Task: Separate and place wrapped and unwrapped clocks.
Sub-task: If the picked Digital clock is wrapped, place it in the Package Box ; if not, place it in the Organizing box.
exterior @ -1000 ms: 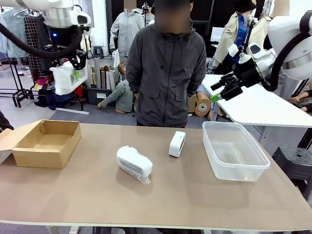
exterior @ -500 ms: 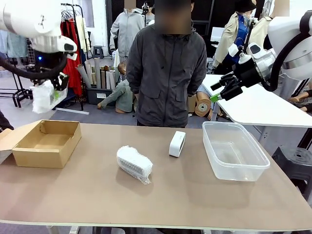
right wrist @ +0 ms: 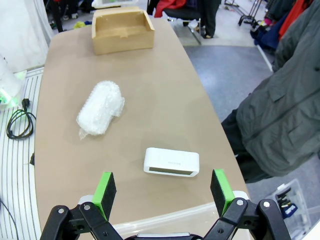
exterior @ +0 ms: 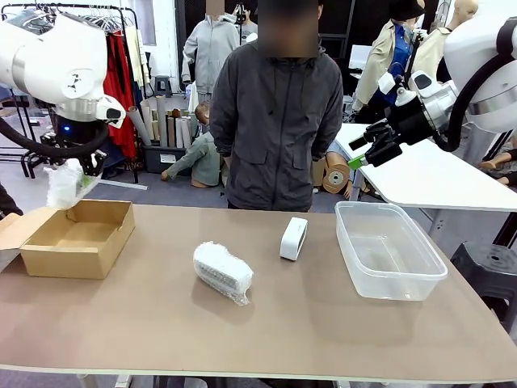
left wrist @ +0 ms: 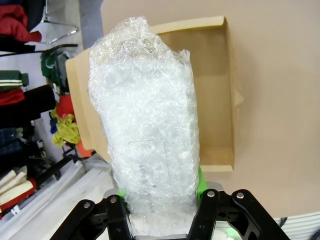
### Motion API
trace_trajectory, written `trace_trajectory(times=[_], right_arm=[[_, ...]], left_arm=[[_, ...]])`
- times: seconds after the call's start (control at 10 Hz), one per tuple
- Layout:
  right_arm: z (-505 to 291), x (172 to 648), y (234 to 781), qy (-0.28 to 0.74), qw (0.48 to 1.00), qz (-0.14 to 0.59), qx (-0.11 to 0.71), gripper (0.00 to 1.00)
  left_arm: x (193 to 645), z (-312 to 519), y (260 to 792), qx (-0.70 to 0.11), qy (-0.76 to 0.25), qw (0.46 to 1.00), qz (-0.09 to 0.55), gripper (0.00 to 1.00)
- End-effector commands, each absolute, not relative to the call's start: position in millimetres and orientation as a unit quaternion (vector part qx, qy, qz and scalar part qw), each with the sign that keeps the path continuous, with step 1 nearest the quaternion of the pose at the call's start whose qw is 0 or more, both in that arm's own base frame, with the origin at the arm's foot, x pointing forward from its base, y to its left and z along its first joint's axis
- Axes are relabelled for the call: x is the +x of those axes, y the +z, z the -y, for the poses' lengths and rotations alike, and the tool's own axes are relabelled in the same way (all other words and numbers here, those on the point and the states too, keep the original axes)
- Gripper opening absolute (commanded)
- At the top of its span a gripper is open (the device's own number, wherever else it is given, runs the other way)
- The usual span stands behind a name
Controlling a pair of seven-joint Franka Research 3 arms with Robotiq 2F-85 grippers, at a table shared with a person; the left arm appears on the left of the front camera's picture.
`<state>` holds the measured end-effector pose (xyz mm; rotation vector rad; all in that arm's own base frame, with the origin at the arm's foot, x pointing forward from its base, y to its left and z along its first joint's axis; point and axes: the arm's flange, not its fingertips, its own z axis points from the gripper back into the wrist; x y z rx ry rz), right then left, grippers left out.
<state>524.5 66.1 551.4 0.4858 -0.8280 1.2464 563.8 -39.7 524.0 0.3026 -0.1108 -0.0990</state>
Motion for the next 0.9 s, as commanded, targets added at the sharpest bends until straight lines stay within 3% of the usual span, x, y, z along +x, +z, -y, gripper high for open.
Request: trace_trajectory(times=[0.0,0.4,0.5,0.8], right_arm=[[-66.4,524.4,552.9,0.562,0.705,0.374,0.219,1.00],[-66.4,524.4,552.9,0.562,0.705,0.374,0.219,1.00],[-66.4,524.4,552.9,0.562,0.705,0.374,0.219,1.00],[-66.4,524.4,552.9,0.562,0.705,0.374,0.219,1.00]], left_arm=[[561.4,39.3,525.2,0.152,-0.064,0.985,0.049,0.00],[563.6,42.2,522.2,0.151,-0.056,0.986,0.051,0.00],[570.0,45.0,510.2,0.187,-0.046,0.980,0.051,0.00],[575.4,30.5,466.1,0.158,-0.038,0.986,0.023,0.00]])
